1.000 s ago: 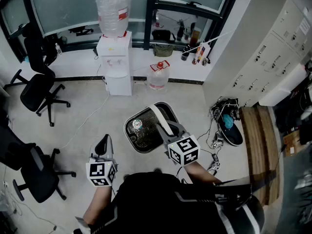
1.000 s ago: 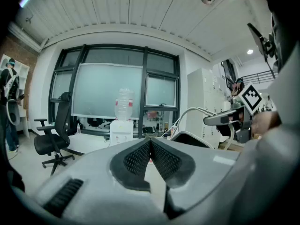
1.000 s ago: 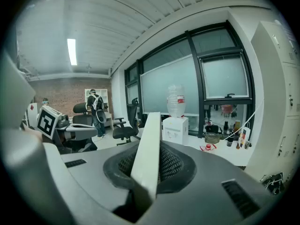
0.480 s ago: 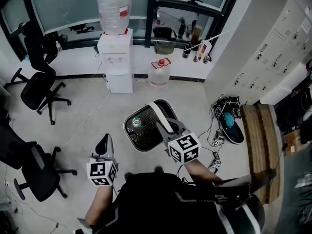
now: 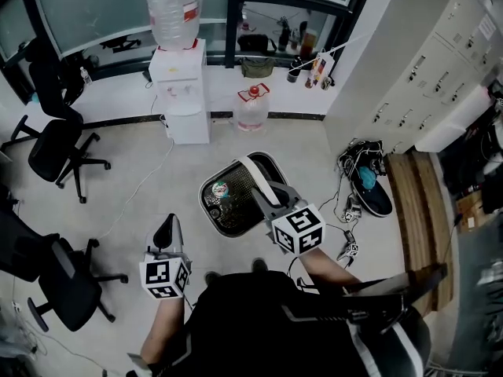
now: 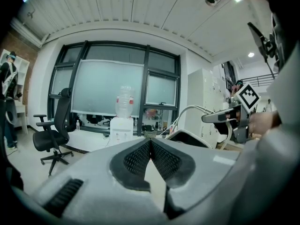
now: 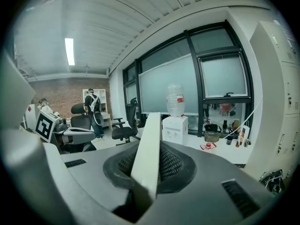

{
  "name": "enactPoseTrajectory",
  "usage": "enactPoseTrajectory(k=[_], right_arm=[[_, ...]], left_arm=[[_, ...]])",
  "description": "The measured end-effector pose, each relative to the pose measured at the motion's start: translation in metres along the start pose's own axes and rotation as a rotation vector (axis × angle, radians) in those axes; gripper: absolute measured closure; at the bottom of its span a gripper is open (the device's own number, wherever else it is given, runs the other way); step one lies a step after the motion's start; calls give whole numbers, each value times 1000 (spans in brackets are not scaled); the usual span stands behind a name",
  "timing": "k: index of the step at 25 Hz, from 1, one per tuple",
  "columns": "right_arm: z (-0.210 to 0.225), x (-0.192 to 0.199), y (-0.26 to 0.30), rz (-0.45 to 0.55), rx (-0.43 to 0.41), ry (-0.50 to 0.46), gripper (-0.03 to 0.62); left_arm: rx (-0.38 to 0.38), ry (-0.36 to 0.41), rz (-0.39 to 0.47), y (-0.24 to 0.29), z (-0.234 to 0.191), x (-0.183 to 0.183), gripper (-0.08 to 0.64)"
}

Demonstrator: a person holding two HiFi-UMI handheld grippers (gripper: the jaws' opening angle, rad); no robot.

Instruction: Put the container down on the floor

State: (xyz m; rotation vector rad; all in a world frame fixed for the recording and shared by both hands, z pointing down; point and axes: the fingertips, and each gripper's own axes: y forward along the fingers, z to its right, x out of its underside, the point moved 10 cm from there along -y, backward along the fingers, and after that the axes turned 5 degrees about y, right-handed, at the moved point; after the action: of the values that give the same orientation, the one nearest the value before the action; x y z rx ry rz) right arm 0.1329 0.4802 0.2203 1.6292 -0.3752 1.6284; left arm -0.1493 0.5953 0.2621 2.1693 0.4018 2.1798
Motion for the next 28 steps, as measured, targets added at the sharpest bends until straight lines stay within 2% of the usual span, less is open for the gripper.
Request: enactPoseTrajectory(k=[11, 16, 28], right_arm=[[-25, 4, 14, 27, 61, 24, 537], [-30, 0, 20, 13, 73, 19, 537], [25, -23, 68, 32, 37, 1, 537]], left_arm=[[71, 1, 4, -11, -46, 19, 549], [104, 6, 8, -6, -54, 14, 549], [93, 28, 1, 68, -62, -11, 549]])
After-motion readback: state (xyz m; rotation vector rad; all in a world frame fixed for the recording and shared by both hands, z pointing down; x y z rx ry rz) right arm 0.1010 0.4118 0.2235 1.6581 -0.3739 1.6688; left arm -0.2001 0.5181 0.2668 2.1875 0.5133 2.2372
